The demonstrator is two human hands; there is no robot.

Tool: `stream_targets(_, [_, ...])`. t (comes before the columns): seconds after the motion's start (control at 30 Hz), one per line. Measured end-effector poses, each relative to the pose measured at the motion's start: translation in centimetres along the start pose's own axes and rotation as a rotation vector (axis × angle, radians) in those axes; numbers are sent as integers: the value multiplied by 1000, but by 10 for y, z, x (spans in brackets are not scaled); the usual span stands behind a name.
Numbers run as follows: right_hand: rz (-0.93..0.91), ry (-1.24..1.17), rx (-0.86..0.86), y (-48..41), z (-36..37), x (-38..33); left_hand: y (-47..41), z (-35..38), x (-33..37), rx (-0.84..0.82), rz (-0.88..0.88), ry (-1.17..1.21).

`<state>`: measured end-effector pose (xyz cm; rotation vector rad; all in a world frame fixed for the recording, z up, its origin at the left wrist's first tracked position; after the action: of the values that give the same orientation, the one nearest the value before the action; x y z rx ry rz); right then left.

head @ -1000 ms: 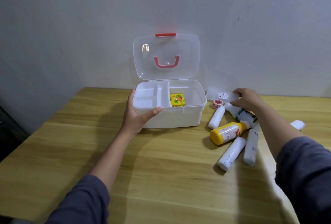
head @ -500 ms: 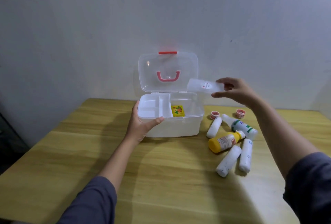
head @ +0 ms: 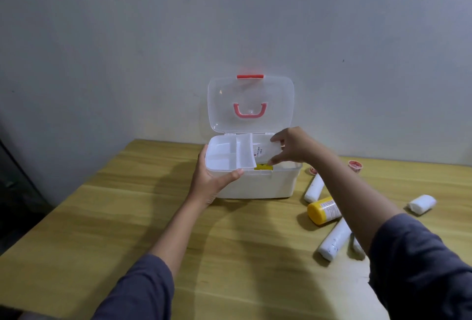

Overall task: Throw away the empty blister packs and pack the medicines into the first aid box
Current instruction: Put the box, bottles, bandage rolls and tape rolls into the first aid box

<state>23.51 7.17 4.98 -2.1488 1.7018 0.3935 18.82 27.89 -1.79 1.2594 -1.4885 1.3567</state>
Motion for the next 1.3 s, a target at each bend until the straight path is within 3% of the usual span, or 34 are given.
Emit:
stream_targets(0.4, [-48,72,-19,-16,31,-16,-1,-2,-1,27,25,-13])
stream_targets(0.7, [-19,-47,-37,-9,23,-17,0,-1,1,11,11,-11])
stream_targets(0.87, [-12,-244,190,13,-29,5,0,-2,0,11,14,-15])
stream_targets(1.03, [186,-324,446,62,-54,81,1,0,3,-3,10,-2])
stream_targets(1.23, [449,-180,154,100,-12,150,1,2,4,-18,10,17])
stream_targets(1.3, [459,-167,145,104,-10,153,1,1,3,-13,6,16])
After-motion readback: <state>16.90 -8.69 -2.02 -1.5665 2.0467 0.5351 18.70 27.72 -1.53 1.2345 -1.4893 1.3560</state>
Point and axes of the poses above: each hand's wrist, its own y-axis away from the middle knuckle, its own z-axis out of the palm, x = y × z, the point moved 8 cm from there along -y, towards the middle knuckle, and after that the axes turned 4 degrees about -y, right-handed, at the moved point
